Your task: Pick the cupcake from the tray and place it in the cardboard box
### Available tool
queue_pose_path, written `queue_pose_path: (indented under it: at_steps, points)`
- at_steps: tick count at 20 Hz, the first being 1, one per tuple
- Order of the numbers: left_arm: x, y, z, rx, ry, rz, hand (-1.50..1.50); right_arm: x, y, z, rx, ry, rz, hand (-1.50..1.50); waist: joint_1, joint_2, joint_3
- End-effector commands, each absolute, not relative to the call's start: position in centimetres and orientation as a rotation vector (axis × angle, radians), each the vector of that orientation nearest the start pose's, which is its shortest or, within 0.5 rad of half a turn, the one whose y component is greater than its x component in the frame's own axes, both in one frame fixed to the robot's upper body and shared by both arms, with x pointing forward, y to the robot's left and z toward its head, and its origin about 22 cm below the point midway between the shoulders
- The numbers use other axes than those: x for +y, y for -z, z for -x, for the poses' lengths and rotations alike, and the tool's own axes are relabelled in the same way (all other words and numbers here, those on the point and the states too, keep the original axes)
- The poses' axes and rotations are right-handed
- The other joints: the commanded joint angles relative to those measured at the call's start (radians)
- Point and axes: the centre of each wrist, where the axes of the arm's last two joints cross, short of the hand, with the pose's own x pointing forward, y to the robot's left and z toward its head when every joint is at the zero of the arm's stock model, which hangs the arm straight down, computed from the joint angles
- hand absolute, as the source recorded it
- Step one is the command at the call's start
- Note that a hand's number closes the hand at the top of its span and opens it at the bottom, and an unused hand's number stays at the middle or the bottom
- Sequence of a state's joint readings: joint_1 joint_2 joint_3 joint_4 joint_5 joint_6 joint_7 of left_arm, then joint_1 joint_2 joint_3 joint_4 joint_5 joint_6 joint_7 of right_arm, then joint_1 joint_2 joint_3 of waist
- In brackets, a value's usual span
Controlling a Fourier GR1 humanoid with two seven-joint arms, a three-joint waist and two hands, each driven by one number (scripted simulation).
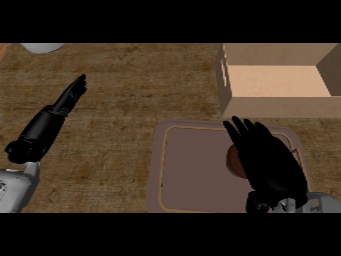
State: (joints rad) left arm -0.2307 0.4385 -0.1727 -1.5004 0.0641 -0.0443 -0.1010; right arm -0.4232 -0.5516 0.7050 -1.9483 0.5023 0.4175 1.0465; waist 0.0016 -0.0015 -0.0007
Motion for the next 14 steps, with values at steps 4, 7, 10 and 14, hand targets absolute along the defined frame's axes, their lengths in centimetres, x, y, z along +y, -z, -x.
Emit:
queue_pose_path:
  at_steps: [4, 7, 10, 14]
  points:
    - [27.6, -6.9, -29.9, -1.763, 0.512, -0.105, 0.0, -13.8, -11.4, -22.9, -0.865, -1.367, 0.917, -1.5, -0.002, 0.001, 0.0]
    - [27.0, -6.6, -28.8, -1.747, 0.535, -0.104, 0.0, -13.0, -10.0, -23.6, -0.877, -1.381, 0.898, -1.5, 0.003, 0.001, 0.001]
    - [24.7, -7.2, -30.0, -1.751, 0.531, -0.094, 0.0, -13.7, -11.3, -23.3, -0.878, -1.375, 0.896, -1.5, -0.003, 0.001, 0.001]
    - [26.0, -6.8, -28.9, -1.73, 0.531, -0.078, 0.0, -14.4, -9.4, -24.6, -0.824, -1.373, 0.937, -1.5, 0.0, 0.001, 0.001]
